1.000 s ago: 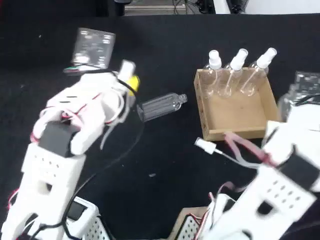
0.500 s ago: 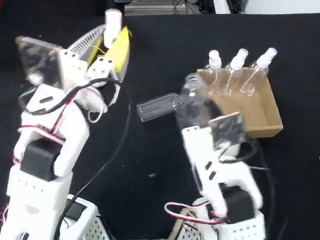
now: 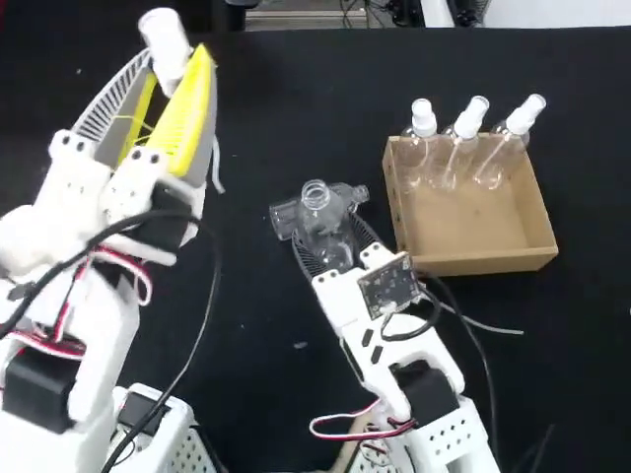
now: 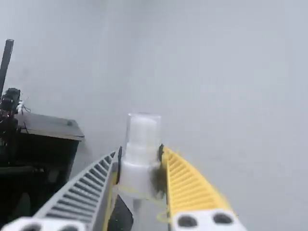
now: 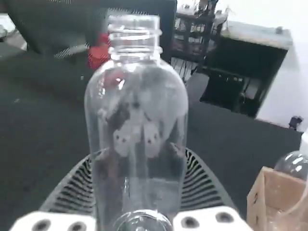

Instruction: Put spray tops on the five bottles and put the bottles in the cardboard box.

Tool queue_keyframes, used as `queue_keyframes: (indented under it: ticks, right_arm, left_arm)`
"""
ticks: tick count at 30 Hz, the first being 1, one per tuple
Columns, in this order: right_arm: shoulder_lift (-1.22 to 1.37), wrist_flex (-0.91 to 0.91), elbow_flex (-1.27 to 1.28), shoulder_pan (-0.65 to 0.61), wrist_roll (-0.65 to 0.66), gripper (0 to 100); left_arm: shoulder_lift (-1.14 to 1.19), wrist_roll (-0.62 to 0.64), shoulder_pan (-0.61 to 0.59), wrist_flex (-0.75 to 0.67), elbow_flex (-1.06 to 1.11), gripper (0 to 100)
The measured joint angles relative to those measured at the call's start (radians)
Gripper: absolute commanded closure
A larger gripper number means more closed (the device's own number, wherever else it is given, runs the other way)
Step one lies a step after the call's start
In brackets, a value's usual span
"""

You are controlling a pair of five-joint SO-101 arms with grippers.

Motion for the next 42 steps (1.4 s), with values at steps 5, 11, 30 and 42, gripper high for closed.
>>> queue_keyframes:
  ticks: [5, 11, 30, 42]
  right_arm:
    - [0.000, -0.002, 0.017, -0.044, 0.000, 98.8]
    - [0.000, -0.006, 0.020, -0.055, 0.000, 98.8]
    - [0.000, -0.006, 0.020, -0.055, 0.000, 98.8]
    - [0.000, -0.006, 0.020, -0.055, 0.000, 98.8]
  left_arm:
    - [0.009, 0.106, -0.003, -0.173, 0.147, 97]
    - [0.005, 0.110, 0.087, -0.470, 0.339, 97]
    - [0.005, -0.026, 0.196, -0.468, 0.374, 97]
    - [0.002, -0.034, 0.233, -0.462, 0.407, 97]
